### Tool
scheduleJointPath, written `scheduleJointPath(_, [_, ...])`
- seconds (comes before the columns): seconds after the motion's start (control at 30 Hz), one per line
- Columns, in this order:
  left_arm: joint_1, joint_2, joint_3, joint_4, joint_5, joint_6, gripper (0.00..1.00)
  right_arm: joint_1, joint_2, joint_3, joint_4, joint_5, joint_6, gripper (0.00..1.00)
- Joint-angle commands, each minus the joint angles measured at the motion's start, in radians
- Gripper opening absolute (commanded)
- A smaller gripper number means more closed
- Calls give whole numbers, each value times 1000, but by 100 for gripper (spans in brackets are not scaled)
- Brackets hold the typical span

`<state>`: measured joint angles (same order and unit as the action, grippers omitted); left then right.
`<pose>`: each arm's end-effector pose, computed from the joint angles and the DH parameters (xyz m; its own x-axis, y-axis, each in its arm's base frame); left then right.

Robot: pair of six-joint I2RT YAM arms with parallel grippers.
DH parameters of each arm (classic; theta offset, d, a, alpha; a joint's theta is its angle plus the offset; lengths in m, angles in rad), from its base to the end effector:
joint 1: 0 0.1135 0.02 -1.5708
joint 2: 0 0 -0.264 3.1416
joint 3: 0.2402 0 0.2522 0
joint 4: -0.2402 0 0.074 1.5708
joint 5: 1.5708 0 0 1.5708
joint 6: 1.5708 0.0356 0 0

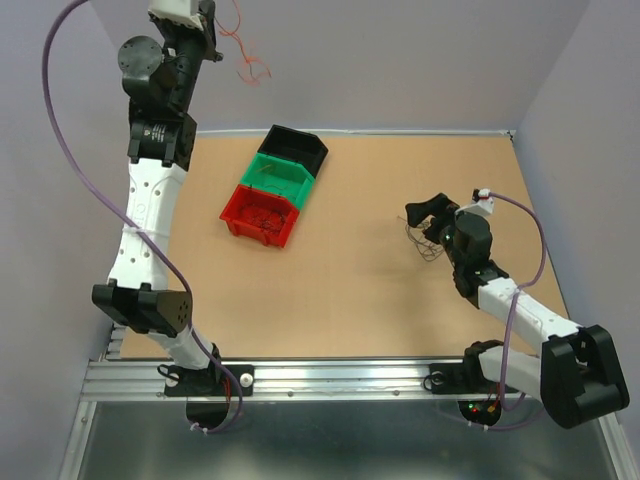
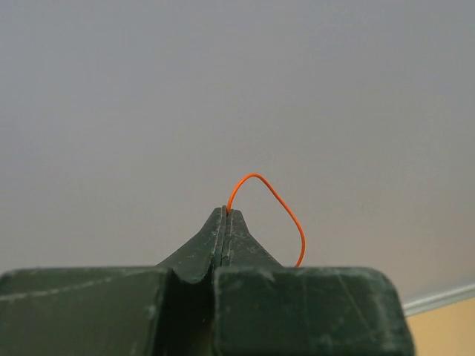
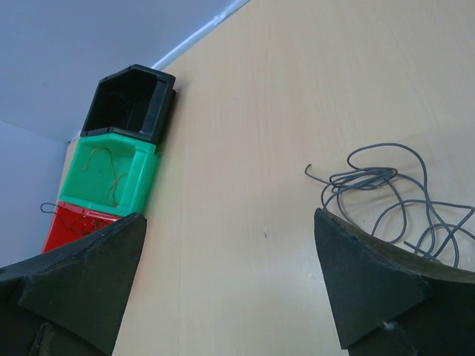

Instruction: Untangle the cables

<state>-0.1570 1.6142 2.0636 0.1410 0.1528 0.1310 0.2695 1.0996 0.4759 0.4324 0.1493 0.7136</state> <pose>0.3120 -0.0549 0.5985 0.5816 0.0386 -0.8125 0.2052 0.9596 0.1925 0.2340 0.0591 0.2336 -0.2187 0.6111 -0.7607 0.0273 0.7831 0.6212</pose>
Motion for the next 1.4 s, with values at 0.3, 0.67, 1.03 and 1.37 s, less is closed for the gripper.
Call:
scheduleJointPath(0.3, [4, 58, -257, 106, 94, 84, 0, 2, 17, -20, 75, -50, -13, 100])
scheduleJointPath(0.67, [4, 39, -89, 72, 83, 70, 0, 2, 25, -17, 83, -68, -14, 100])
scheduleJointPath(1.03, [2, 53, 167, 46, 63, 90, 0, 2, 36, -14, 89, -83, -16, 100])
scheduleJointPath(1.37, [-18, 56, 195, 58, 108, 84, 0, 2, 40, -11, 92, -96, -14, 100])
